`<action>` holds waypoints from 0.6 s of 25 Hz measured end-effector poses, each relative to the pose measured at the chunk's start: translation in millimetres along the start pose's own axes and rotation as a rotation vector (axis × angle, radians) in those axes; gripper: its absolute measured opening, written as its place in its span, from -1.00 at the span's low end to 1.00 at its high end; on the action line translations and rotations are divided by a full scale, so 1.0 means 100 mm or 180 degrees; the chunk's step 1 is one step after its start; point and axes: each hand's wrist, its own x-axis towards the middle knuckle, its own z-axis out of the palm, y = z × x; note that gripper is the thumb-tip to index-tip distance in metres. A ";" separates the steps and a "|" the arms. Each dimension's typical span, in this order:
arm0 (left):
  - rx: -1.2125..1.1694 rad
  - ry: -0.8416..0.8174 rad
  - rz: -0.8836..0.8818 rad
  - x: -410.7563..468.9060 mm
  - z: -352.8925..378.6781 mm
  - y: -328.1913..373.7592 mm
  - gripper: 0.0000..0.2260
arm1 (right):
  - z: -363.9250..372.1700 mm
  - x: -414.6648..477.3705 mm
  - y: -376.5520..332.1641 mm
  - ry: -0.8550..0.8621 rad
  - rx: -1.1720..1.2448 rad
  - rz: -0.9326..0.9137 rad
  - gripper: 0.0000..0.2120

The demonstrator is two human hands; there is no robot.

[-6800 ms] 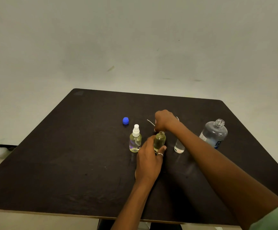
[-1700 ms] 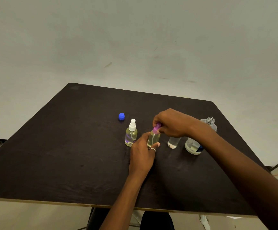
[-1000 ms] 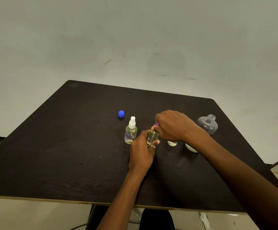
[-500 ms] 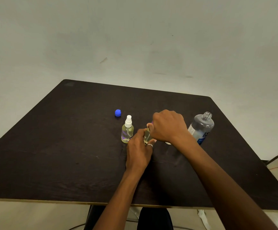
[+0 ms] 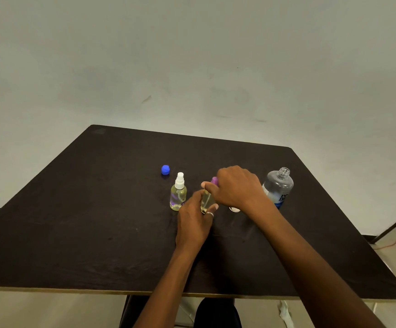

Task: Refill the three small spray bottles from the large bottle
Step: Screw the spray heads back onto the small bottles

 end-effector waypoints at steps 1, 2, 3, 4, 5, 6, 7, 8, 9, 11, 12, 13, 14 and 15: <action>-0.0014 -0.0004 0.0021 -0.01 -0.01 0.01 -0.73 | -0.02 -0.01 0.04 0.0026 0.0079 0.0038 -0.47; -0.0031 -0.0021 0.0035 -0.01 -0.01 0.02 -0.72 | -0.06 -0.02 0.07 0.0067 0.0162 0.0079 -0.44; -0.0039 -0.0041 0.0030 -0.01 -0.01 0.00 -0.72 | -0.09 -0.01 0.11 0.0106 0.0242 0.0112 -0.41; -0.0009 -0.0043 -0.0008 -0.01 -0.02 0.00 -0.70 | -0.12 0.00 0.16 0.0149 0.0298 0.0135 -0.39; 0.0037 -0.0052 -0.0086 -0.04 -0.03 0.01 -0.64 | -0.16 0.00 0.22 0.0188 0.0342 0.0160 -0.39; 0.0116 -0.0066 -0.0223 -0.08 -0.04 0.01 -0.51 | -0.20 0.00 0.28 0.0214 0.0385 0.0181 -0.41; 0.0212 -0.0061 -0.0400 -0.14 -0.06 0.01 -0.41 | -0.23 0.02 0.34 0.0236 0.0417 0.0185 -0.44; 0.0335 -0.0009 -0.0498 -0.22 -0.08 0.03 -0.38 | -0.26 0.03 0.40 0.0263 0.0440 0.0182 -0.48; 0.0434 0.0089 -0.0429 -0.32 -0.10 0.05 -0.42 | -0.30 0.03 0.45 0.0284 0.0463 0.0168 -0.53; 0.0536 0.0231 -0.0060 -0.49 -0.10 0.12 -0.58 | -0.35 0.05 0.54 0.0310 0.0509 0.0141 -0.63; 0.0513 0.0225 0.0084 -0.55 -0.08 0.16 -0.62 | -0.37 0.06 0.57 0.0307 0.0527 0.0132 -0.67; 0.0455 0.0170 0.0179 -0.58 -0.05 0.21 -0.63 | -0.38 0.07 0.59 0.0289 0.0540 0.0123 -0.70; 0.0394 0.0083 0.0248 -0.58 0.01 0.25 -0.61 | -0.39 0.10 0.61 0.0254 0.0548 0.0121 -0.73; 0.0343 -0.0029 0.0298 -0.56 0.08 0.30 -0.58 | -0.39 0.14 0.63 0.0216 0.0555 0.0128 -0.76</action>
